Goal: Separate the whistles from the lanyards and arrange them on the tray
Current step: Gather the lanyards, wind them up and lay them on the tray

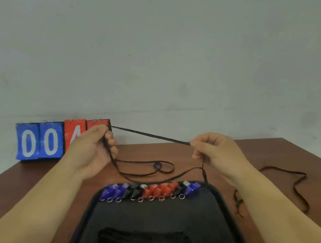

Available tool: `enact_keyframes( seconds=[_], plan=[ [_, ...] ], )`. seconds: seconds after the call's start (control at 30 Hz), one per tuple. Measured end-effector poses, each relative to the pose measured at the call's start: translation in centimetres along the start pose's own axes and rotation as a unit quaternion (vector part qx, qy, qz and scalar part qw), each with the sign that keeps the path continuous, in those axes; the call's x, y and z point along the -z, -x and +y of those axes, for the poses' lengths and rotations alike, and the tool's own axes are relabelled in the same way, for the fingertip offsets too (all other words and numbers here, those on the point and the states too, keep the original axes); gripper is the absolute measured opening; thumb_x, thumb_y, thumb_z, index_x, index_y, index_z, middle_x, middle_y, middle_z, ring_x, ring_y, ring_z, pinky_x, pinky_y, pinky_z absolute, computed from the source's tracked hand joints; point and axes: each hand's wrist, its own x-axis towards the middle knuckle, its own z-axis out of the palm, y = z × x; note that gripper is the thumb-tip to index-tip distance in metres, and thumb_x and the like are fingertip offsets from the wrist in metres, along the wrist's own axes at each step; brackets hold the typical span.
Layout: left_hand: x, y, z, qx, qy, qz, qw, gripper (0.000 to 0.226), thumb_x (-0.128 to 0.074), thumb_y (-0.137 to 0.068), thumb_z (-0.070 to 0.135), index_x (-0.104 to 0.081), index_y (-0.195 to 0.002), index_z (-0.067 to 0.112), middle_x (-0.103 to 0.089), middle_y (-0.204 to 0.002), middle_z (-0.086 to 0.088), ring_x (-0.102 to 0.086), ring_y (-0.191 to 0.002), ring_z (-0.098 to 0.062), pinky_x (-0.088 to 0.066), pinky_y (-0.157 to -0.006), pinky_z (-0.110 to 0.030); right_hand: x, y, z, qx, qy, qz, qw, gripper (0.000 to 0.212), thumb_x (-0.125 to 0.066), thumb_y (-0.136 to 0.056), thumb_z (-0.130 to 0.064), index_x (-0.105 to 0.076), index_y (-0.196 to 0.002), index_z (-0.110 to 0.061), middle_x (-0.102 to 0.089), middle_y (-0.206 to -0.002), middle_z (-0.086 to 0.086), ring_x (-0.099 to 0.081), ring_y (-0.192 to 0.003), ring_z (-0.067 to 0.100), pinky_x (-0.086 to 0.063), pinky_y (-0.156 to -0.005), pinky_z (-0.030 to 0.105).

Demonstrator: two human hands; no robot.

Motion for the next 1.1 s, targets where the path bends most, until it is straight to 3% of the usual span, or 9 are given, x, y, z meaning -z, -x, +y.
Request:
enact_keyframes(
  seconds=[0.17,0.4,0.5,0.57,0.63,0.7,0.83,0.97,1.1],
  plan=[
    [7.5,-0.9,0.4,0.015,0.086,0.092,0.992,0.031,-0.044,-0.108,0.026,-0.048,-0.078,0.021,-0.043,-0.063,0.009,-0.044,-0.051,-0.005,-0.043,-0.052,-0.019,-3.2,-1.9,0.9,0.001,0.049,-0.036,0.998,0.008,-0.075,-0.091,-0.011,-0.075,-0.083,-0.015,-0.070,-0.066,0.002,-0.066,-0.065,0.012,-0.055,-0.066,0.020],
    [12.9,-1.1,-2.1,0.059,0.074,0.146,0.985,0.028,-0.042,-0.109,0.028,-0.046,-0.081,0.022,-0.042,-0.064,0.009,-0.041,-0.054,-0.005,-0.036,-0.063,-0.021,-2.9,-1.5,4.7,-0.031,0.066,-0.064,0.995,0.013,-0.072,-0.090,-0.002,-0.074,-0.084,-0.013,-0.078,-0.085,0.014,-0.071,-0.083,0.019,-0.057,-0.086,0.035],
    [13.8,-1.2,-2.0,0.054,0.050,0.146,0.986,0.016,-0.050,-0.106,0.025,-0.056,-0.091,0.023,-0.052,-0.071,0.007,-0.051,-0.062,-0.004,-0.047,-0.062,-0.020,-2.1,-1.5,5.4,-0.022,0.155,-0.047,0.986,0.007,-0.079,-0.087,-0.013,-0.077,-0.085,-0.019,-0.078,-0.087,0.010,-0.072,-0.076,0.014,-0.058,-0.079,0.031],
    [14.0,-0.9,-1.6,0.050,0.043,0.145,0.987,0.006,-0.059,-0.102,0.024,-0.064,-0.099,0.023,-0.062,-0.078,0.006,-0.059,-0.072,-0.006,-0.053,-0.068,-0.024,-1.6,-1.8,5.7,-0.021,0.157,-0.031,0.987,0.006,-0.081,-0.085,-0.017,-0.078,-0.084,-0.022,-0.078,-0.087,0.009,-0.074,-0.081,0.020,-0.059,-0.084,0.037],
    [13.7,-0.3,-1.3,0.050,0.025,0.140,0.989,0.014,-0.062,-0.100,0.019,-0.074,-0.097,0.025,-0.071,-0.089,0.005,-0.064,-0.084,-0.008,-0.052,-0.080,-0.028,-1.7,-1.8,6.1,-0.024,0.141,-0.027,0.989,0.008,-0.082,-0.085,-0.016,-0.078,-0.083,-0.023,-0.078,-0.089,0.011,-0.074,-0.082,0.020,-0.061,-0.084,0.040],
    [13.4,-0.1,-1.3,0.042,0.013,0.153,0.987,0.025,-0.062,-0.099,0.013,-0.081,-0.090,0.026,-0.076,-0.100,0.004,-0.066,-0.091,-0.010,-0.048,-0.091,-0.033,-1.9,-1.8,6.4,-0.031,0.127,-0.020,0.991,0.009,-0.081,-0.085,-0.012,-0.078,-0.081,-0.020,-0.078,-0.086,0.012,-0.073,-0.076,0.015,-0.061,-0.072,0.029],
    [13.5,-0.4,-1.5,0.023,-0.004,0.195,0.980,0.025,-0.061,-0.100,0.008,-0.070,-0.119,0.020,-0.074,-0.117,0.000,-0.068,-0.097,-0.010,-0.052,-0.092,-0.034,-1.9,-1.9,6.5,-0.040,0.082,-0.017,0.996,0.014,-0.079,-0.086,-0.006,-0.079,-0.080,-0.018,-0.078,-0.079,0.010,-0.073,-0.075,0.020,-0.061,-0.078,0.037],
    [14.2,-0.7,-2.0,-0.003,-0.105,0.216,0.971,0.030,-0.065,-0.099,0.010,-0.069,-0.127,0.017,-0.075,-0.119,-0.002,-0.070,-0.107,-0.015,-0.054,-0.090,-0.034,-1.6,-2.0,6.5,-0.042,0.101,-0.003,0.994,0.010,-0.079,-0.086,-0.007,-0.079,-0.085,-0.017,-0.079,-0.081,0.009,-0.076,-0.080,0.024,-0.061,-0.090,0.045],
    [14.1,-0.5,-2.4,-0.070,-0.291,0.242,0.923,0.026,-0.068,-0.097,0.011,-0.071,-0.122,0.015,-0.077,-0.109,-0.004,-0.074,-0.104,-0.018,-0.056,-0.097,-0.039,-1.4,-2.0,6.6,-0.039,0.111,-0.001,0.993,0.021,-0.084,-0.079,-0.003,-0.079,-0.079,-0.024,-0.078,-0.084,0.010,-0.077,-0.084,0.031,-0.061,-0.091,0.048]
  ],
)
